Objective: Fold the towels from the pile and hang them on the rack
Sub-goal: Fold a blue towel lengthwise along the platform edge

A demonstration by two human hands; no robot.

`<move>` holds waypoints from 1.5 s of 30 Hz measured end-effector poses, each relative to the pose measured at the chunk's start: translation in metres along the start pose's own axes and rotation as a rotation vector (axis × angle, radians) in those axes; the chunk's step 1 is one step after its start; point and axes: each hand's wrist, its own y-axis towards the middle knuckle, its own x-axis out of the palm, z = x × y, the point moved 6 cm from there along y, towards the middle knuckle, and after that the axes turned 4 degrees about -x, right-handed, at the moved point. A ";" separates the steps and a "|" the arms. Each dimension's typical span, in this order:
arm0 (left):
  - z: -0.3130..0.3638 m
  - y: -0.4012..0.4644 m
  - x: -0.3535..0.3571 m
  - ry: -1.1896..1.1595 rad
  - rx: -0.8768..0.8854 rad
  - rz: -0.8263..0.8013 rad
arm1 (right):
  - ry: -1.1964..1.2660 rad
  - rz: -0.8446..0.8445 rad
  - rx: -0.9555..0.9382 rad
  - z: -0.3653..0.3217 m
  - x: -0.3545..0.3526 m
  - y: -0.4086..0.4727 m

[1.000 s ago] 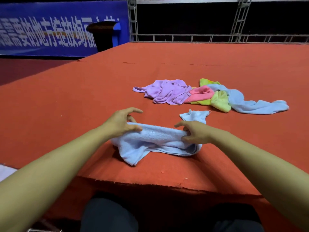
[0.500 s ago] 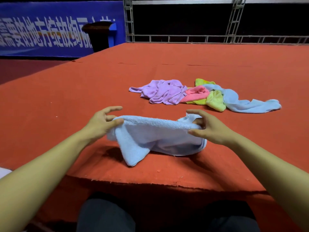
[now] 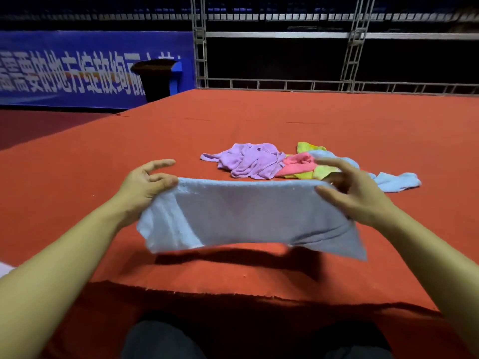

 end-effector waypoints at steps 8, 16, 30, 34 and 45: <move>0.034 0.056 -0.003 0.382 -0.018 -0.112 | -0.196 -0.249 0.086 0.024 0.003 0.056; -0.123 0.114 0.006 0.621 -0.210 -0.255 | -0.307 -0.532 0.314 0.157 0.113 0.027; -0.174 0.193 -0.012 0.901 -0.129 -0.116 | -0.323 -0.431 0.349 0.203 0.149 0.076; -0.150 0.183 0.034 1.004 0.121 -0.042 | -0.280 -0.395 0.418 0.209 0.129 0.059; -0.112 0.087 0.301 0.730 0.138 -0.678 | -0.345 -0.292 0.716 0.206 0.023 -0.064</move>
